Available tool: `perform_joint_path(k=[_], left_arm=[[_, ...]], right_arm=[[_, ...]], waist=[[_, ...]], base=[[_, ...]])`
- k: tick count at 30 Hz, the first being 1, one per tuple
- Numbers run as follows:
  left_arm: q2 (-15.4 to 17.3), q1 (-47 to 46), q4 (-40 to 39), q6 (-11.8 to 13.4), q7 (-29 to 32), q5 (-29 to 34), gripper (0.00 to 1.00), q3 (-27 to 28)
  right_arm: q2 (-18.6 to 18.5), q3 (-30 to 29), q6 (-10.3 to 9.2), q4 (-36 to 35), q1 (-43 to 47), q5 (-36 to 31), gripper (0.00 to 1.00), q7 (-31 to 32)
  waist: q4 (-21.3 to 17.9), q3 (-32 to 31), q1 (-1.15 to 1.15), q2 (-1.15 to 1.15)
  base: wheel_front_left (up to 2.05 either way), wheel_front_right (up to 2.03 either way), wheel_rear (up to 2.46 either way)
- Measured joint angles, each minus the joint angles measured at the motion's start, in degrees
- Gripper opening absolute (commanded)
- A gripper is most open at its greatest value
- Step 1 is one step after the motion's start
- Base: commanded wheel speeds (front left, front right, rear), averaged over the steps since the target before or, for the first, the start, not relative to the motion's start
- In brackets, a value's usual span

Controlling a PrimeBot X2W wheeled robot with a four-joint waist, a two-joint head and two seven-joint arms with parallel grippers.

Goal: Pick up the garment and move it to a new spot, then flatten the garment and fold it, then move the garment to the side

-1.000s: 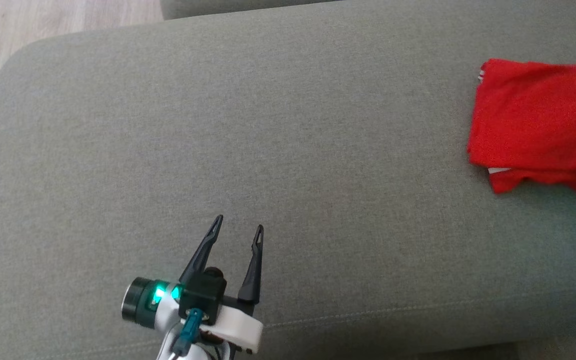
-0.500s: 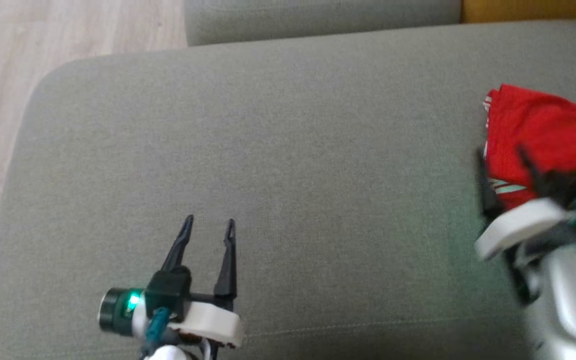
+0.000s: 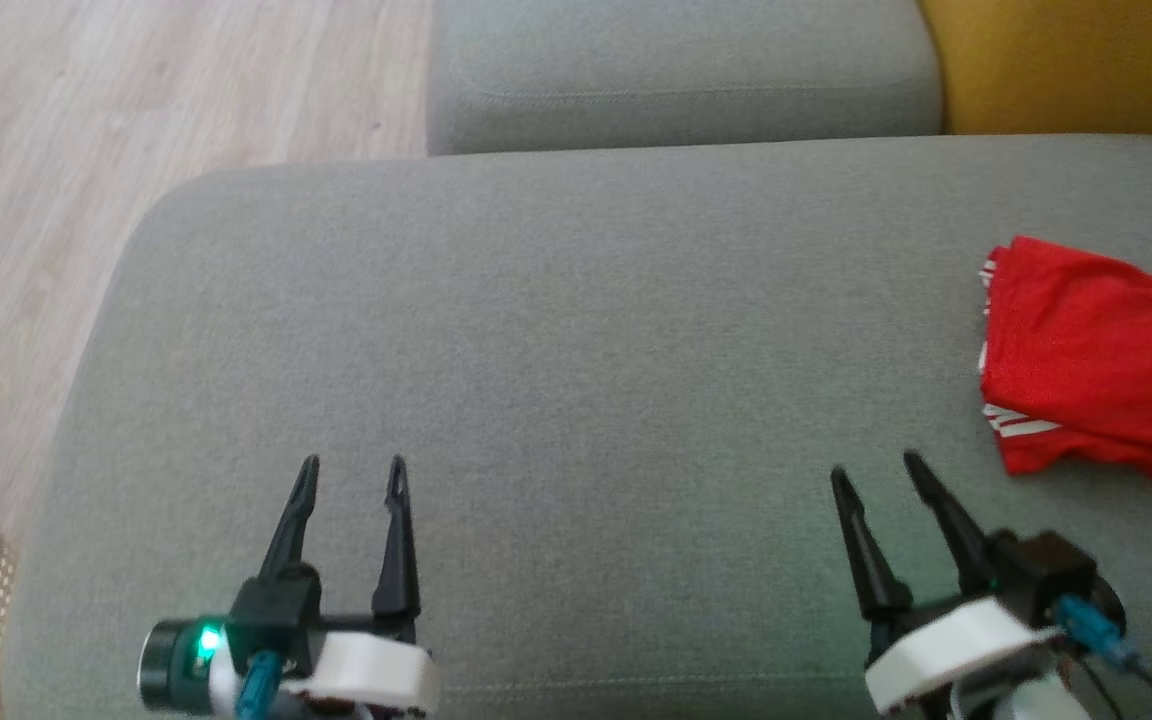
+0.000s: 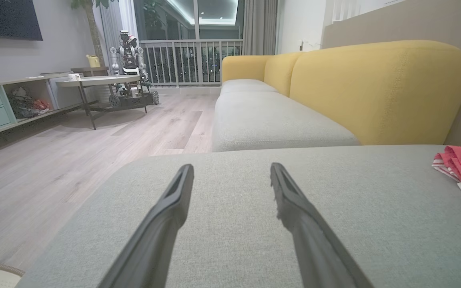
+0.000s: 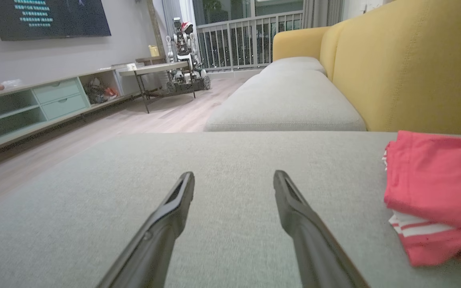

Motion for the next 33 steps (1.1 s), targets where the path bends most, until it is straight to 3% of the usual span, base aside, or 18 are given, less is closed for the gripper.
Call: perform_joint_path(k=[14, 15, 21, 33], left_arm=[[0.15, 2.68, -0.83, -1.82, 0.0, 1.79, 1.0, 0.67], [0.15, 2.68, -0.82, -2.0, 0.0, 1.79, 0.0, 0.69], [-0.07, 5.15, 3.53, -1.98, 0.36, 0.87, 0.0, 0.4], [0.04, 4.86, 4.47, -3.58, 1.71, -8.38, 0.0, 1.26]], right_arm=[[0.1, -1.6, 0.0, -1.83, 2.07, 0.77, 1.0, -0.01], [0.1, -1.57, 0.0, -1.98, 2.07, 0.77, 0.0, -0.01], [0.12, -1.16, 0.0, 2.48, 4.35, 1.38, 0.0, 0.31], [0.11, -1.4, 0.0, 2.64, 4.35, 9.66, 0.0, 1.93]], waist=[[-1.19, -1.41, 0.0, 0.0], [-1.23, -1.42, 0.0, 0.0], [-1.34, -1.37, 0.0, 0.0], [-1.69, -1.03, 0.0, 0.0]], base=[[0.0, 0.0, 0.0], [0.0, 0.0, 0.0], [0.0, 0.0, 0.0], [0.0, 0.0, 0.0]])
